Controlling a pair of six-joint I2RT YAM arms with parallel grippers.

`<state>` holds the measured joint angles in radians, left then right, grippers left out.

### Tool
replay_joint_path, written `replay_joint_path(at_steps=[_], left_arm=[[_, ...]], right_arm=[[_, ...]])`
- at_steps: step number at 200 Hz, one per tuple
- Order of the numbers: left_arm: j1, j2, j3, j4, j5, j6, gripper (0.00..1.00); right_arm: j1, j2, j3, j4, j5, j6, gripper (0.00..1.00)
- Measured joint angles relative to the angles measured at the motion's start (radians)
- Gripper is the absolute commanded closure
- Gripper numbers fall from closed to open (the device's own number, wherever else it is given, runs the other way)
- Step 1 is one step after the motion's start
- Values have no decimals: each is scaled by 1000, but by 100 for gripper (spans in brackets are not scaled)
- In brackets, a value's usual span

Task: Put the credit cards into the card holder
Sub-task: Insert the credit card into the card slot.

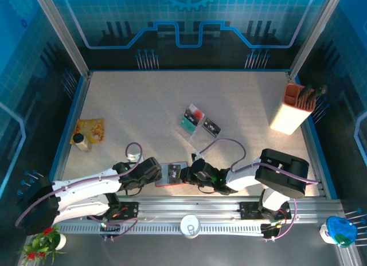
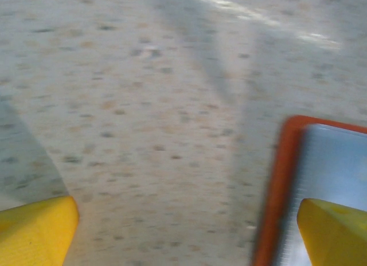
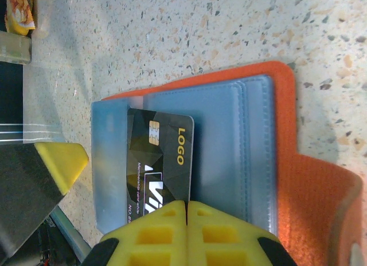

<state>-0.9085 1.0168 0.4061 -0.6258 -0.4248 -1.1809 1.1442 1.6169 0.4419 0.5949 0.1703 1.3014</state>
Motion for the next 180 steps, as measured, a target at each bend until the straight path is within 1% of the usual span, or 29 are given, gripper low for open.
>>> replay_joint_path(at_steps=[24,76,108,180], left_arm=[[10,8,-4,-51,-16,-11,1],[10,116,23,-37,-23,5,1],[10,163,45,-37,-23,11,1],[10,187,51,-29,-22,29,1]], right_arm=[[0,1,5,-6,-6,0,100],[0,3,20,-30,-16,-9,100],[0,3,47,-74,-22,-23,100],[0,42,108,-110,-41,-37,100]])
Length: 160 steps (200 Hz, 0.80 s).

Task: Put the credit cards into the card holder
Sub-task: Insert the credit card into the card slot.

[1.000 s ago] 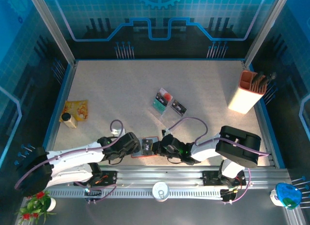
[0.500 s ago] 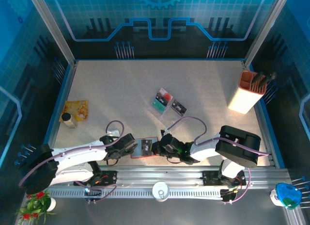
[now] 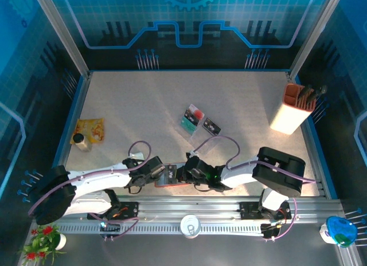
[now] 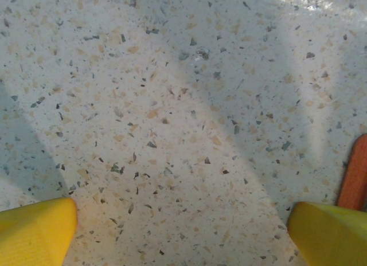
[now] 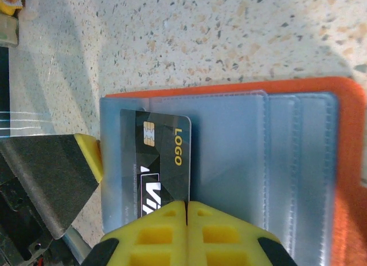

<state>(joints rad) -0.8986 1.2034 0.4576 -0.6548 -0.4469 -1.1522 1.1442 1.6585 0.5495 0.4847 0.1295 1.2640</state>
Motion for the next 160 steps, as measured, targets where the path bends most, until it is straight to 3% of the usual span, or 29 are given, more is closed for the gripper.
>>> replay_joint_path(at_steps=[40,65,96,114,141,160], left_arm=[[0,0,0,2,0,5,1],[0,0,0,3,0,7,1],[0,-3,-2,5,0,8,1],[0,-12,-7,8,0,10,1],[0,-40,-20,10,-1,13,1],[0,-65,-33,15,-2,19,1]], right_arm=[[0,58,77,-16,-41,-28,100],[-9,71,111,-46,-89,-84,76],[-26,40,124,-96,-139,-159,67],[-31,-6,124,-155,-140,-197,71],[-33,-52,134,-245,-133,-252,89],[-33,-50,156,-298,-130,-281,96]])
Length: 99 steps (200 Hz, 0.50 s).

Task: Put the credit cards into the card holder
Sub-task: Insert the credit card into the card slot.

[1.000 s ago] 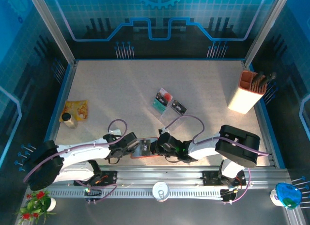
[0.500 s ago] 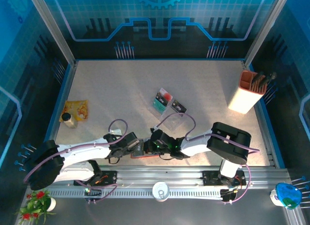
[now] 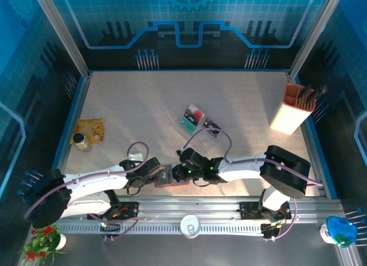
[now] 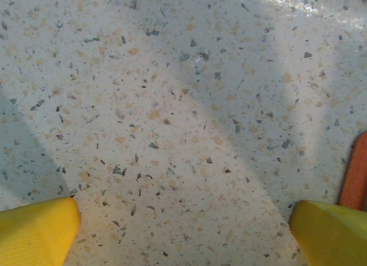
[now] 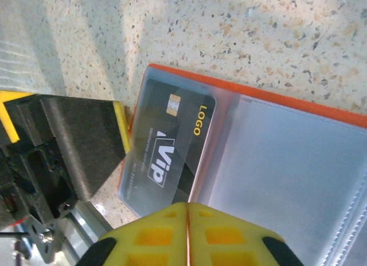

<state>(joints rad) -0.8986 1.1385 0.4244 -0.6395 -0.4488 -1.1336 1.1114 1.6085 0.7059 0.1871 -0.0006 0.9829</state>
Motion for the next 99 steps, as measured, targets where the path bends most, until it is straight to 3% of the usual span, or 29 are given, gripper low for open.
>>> replay_joint_path(at_steps=[99], left_arm=[[0,-32,-19,11,-2,10,1]], right_arm=[[10,108,82,-58,9,-39,100]])
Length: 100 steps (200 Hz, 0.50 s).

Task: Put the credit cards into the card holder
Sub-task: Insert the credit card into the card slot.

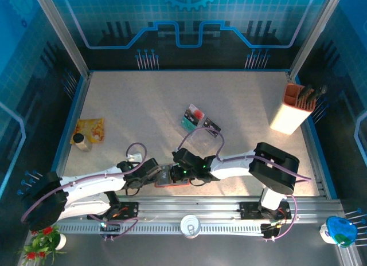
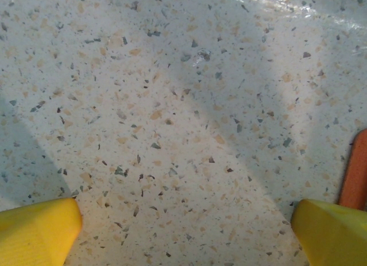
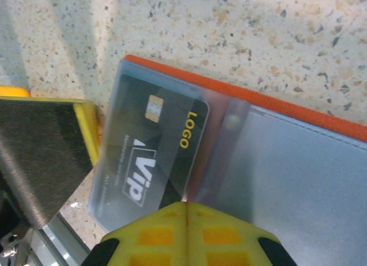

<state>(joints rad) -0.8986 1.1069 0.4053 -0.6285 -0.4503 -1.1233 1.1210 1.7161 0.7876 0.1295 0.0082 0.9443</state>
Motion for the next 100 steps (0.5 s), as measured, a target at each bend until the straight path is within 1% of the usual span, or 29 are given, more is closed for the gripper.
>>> replay_joint_path(at_steps=[44,100], left_arm=[[0,8,0,5,-2,0,1],[0,18,1,5,-3,1,1]], right_arm=[[4,32,42,-14,1,-4,100],[16,62,103,-97,16,-23,100]])
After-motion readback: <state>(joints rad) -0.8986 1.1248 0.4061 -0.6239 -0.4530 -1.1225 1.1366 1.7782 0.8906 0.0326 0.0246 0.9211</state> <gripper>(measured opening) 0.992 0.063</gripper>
